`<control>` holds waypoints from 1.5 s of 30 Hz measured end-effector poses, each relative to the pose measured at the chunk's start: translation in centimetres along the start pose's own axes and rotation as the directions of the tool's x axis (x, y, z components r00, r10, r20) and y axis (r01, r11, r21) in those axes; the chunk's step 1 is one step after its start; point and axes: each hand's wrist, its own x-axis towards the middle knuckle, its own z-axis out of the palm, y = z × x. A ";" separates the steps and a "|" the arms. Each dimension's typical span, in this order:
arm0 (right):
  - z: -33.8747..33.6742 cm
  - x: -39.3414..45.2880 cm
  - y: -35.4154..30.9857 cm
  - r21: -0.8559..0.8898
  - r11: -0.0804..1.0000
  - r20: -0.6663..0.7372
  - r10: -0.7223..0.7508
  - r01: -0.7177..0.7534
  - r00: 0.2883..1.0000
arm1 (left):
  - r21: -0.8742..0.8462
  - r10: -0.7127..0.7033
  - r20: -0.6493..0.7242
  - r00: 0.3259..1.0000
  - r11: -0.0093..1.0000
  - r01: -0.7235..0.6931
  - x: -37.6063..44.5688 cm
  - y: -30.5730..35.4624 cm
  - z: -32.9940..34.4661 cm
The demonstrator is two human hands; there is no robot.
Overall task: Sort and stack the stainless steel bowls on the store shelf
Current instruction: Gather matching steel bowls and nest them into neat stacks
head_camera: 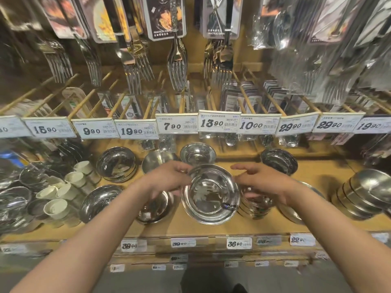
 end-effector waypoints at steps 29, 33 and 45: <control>6.1 7.3 2.0 -0.461 0.887 -0.279 -0.158 0.012 0.947 | -0.136 -0.164 -0.523 0.836 0.985 0.108 5.1 -5.1 2.4; 6.6 7.7 2.5 -0.506 0.862 -0.306 -0.208 0.027 0.929 | -0.126 -0.178 -0.538 0.824 0.984 0.130 5.2 -6.2 3.1; 6.5 7.8 3.2 -0.540 0.842 -0.286 -0.188 0.005 0.940 | -0.072 -0.145 -0.561 0.815 0.989 0.126 6.1 -6.8 3.1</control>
